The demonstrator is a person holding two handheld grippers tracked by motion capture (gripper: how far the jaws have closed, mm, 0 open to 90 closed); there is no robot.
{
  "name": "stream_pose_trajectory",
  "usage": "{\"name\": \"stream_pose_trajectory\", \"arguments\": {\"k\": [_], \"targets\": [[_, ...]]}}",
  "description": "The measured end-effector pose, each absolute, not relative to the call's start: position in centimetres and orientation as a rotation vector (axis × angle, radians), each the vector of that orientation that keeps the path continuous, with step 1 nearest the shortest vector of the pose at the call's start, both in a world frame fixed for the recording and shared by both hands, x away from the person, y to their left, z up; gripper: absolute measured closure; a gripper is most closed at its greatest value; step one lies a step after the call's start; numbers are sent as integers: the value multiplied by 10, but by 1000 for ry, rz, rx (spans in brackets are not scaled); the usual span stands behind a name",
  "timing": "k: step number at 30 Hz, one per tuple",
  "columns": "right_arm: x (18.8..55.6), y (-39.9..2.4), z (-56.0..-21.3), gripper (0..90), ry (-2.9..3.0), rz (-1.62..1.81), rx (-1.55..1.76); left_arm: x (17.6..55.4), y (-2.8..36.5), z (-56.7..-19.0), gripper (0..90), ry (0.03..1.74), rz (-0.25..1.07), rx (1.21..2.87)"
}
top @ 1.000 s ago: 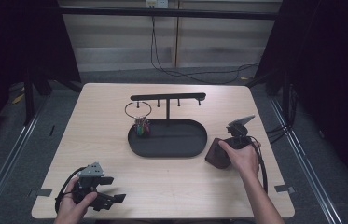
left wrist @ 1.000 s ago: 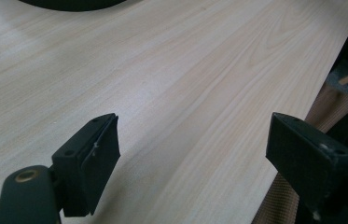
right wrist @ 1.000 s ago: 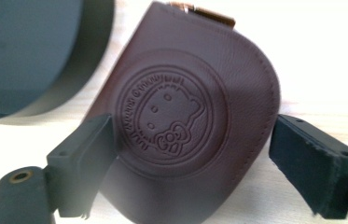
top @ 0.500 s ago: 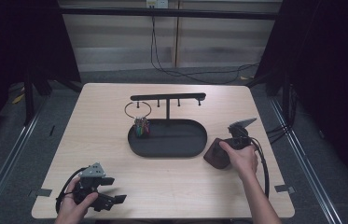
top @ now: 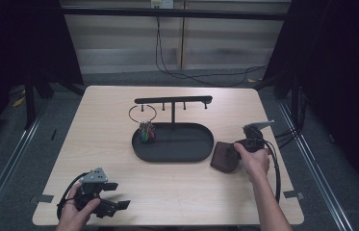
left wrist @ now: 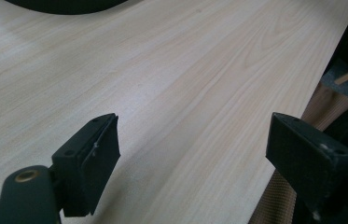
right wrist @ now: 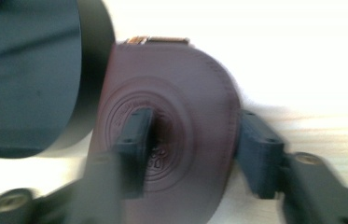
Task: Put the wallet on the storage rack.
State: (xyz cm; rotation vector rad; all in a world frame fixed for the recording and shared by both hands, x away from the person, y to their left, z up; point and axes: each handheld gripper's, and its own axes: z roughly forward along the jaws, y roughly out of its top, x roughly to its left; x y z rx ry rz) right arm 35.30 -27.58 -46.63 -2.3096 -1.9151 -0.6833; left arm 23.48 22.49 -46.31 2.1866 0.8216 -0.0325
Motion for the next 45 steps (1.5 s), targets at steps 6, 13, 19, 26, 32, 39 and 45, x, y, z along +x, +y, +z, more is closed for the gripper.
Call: {"name": "stream_pose_trajectory", "arguments": {"k": [6, 13, 19, 26, 32, 39, 45], "targets": [[354, -281, -463, 621, -1885, -695, -2325, 235, 225, -463, 172, 820, -37, 2186], [354, -281, -452, 724, -1907, -680, -2328, 235, 225, -463, 172, 811, -42, 2186], [353, -280, -442, 730, -1980, -579, -2335, 235, 224, -463, 172, 812, -39, 2189], [355, -274, -425, 796, -2079, -523, -2329, 235, 224, -464, 172, 812, -44, 2189], [359, -261, -411, 814, -2204, -406, -2300, 235, 224, -463, 172, 810, -46, 2190], [363, -250, -403, 826, -2238, -285, -2277, 235, 224, -464, 172, 811, -43, 2195], [366, -243, -389, 856, -2268, -262, -2260, 235, 223, -464, 172, 812, -47, 2195]]}}
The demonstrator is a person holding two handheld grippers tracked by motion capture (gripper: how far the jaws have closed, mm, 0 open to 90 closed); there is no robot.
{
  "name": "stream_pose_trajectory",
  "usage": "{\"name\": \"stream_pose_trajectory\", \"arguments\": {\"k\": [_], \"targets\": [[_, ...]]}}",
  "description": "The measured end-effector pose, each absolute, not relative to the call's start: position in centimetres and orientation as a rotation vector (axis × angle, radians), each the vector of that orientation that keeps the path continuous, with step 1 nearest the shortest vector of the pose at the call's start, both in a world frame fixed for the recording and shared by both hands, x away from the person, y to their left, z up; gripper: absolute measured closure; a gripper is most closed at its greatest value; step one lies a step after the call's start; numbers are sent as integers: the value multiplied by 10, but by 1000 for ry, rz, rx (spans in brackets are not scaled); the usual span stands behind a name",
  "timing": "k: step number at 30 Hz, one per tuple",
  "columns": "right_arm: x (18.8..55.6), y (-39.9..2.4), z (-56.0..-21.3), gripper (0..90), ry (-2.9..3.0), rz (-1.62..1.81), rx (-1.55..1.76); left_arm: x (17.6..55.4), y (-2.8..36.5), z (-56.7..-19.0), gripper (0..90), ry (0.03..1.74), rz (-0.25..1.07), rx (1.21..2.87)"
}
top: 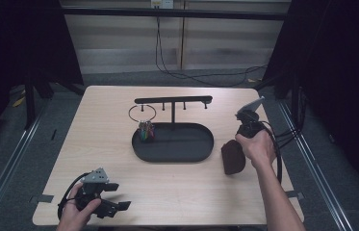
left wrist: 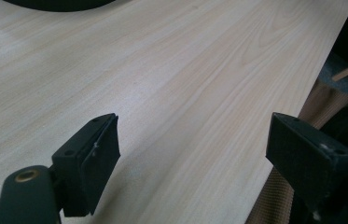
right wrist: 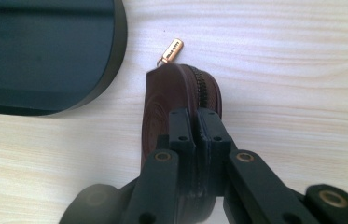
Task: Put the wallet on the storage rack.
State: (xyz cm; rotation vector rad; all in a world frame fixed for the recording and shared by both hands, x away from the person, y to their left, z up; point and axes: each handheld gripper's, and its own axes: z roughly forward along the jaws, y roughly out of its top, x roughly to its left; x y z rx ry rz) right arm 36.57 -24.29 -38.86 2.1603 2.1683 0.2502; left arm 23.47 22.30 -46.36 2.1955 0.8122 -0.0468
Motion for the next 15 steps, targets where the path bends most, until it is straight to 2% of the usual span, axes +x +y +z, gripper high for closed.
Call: {"name": "stream_pose_trajectory", "arguments": {"k": [15], "targets": [[371, -234, -371, 859, 2216, 240, 2108, 235, 224, -463, 172, 810, -49, 2194]]}}
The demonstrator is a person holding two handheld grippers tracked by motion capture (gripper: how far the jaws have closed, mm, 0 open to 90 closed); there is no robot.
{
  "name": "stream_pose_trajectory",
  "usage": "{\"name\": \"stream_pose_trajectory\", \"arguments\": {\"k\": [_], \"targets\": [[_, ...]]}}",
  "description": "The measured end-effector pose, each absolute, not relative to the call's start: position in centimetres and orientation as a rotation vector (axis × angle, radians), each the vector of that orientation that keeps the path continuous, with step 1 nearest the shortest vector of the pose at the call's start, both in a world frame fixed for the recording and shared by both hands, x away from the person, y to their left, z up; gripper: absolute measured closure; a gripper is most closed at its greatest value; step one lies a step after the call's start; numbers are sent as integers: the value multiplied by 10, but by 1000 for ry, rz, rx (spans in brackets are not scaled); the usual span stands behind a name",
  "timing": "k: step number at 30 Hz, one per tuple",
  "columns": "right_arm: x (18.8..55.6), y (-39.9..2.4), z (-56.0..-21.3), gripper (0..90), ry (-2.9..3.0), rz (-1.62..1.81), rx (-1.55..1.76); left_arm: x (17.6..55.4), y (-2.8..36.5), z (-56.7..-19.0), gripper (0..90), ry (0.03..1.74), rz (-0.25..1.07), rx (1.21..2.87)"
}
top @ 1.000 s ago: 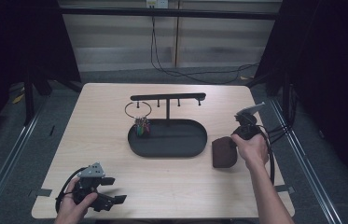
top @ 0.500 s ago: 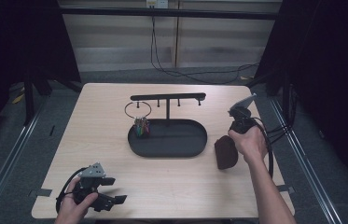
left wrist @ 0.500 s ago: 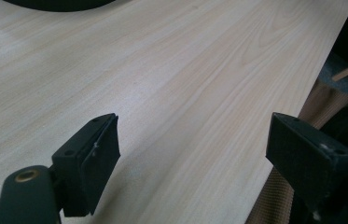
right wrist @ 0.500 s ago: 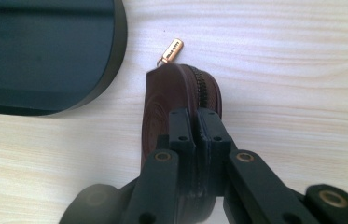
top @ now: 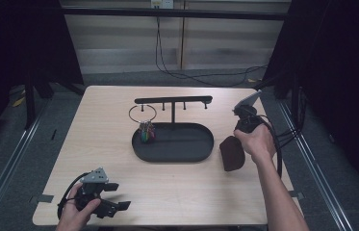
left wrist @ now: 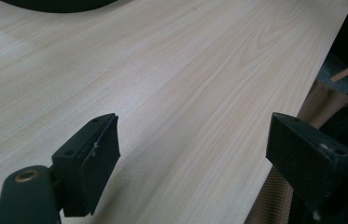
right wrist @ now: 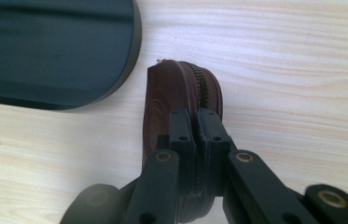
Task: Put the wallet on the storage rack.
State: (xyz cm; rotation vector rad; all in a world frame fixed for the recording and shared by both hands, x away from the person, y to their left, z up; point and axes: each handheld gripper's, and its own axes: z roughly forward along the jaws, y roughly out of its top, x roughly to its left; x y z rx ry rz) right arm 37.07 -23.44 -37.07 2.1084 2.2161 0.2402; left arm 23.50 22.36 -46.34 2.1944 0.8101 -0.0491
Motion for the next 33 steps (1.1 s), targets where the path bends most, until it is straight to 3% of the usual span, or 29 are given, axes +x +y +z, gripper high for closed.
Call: {"name": "stream_pose_trajectory", "arguments": {"k": [33], "targets": [[373, -234, -309, 858, 2196, 308, 2021, 235, 222, -464, 167, 805, -65, 2187]]}}
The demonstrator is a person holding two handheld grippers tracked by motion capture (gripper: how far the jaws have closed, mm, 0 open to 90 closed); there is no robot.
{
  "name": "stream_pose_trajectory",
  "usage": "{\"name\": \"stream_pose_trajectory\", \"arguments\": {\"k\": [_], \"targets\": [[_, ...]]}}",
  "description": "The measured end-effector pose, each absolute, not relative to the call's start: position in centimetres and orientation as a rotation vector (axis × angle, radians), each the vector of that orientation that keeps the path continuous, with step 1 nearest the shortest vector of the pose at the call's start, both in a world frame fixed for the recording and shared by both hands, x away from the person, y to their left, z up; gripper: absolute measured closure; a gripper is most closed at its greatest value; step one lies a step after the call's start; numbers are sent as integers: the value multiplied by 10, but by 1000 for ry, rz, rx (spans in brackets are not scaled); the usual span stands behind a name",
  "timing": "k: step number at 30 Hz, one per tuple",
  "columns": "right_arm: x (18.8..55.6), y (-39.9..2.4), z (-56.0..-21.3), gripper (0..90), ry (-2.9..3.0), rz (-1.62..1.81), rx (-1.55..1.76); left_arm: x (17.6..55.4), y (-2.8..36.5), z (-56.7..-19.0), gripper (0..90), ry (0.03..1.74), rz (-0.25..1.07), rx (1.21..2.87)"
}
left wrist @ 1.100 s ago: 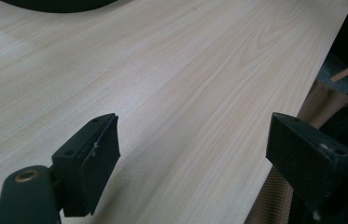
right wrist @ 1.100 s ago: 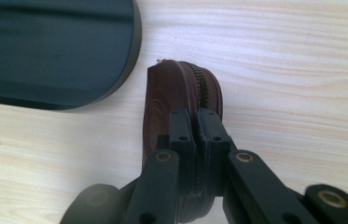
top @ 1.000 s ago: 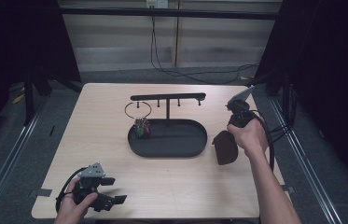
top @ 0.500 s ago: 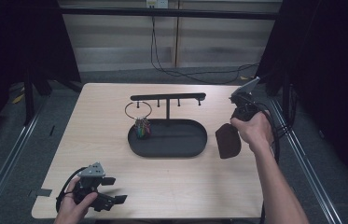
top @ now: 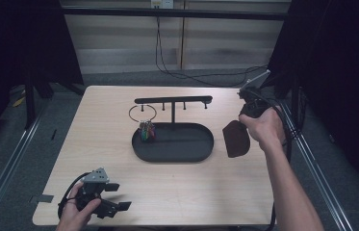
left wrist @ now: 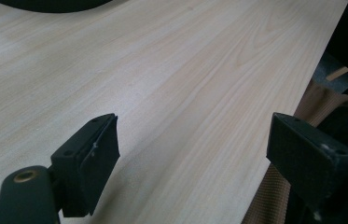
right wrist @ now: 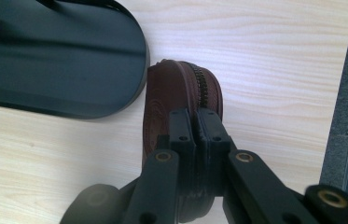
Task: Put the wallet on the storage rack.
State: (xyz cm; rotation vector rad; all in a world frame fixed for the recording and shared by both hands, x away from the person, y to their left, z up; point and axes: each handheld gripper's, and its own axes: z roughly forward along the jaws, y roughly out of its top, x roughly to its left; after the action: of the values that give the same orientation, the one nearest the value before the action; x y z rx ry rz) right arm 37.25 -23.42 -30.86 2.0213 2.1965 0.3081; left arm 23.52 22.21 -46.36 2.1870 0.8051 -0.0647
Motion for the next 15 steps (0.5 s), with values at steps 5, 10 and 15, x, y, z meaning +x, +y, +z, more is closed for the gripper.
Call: {"name": "stream_pose_trajectory", "arguments": {"k": [5, 10, 15], "targets": [[374, -229, -304, 858, 2195, 334, 2017, 235, 222, -464, 167, 807, -66, 2186], [376, -224, -299, 858, 2222, 402, 2017, 235, 222, -464, 167, 807, -67, 2187], [379, -221, -302, 859, 2242, 464, 2021, 235, 222, -464, 167, 801, -74, 2196]]}}
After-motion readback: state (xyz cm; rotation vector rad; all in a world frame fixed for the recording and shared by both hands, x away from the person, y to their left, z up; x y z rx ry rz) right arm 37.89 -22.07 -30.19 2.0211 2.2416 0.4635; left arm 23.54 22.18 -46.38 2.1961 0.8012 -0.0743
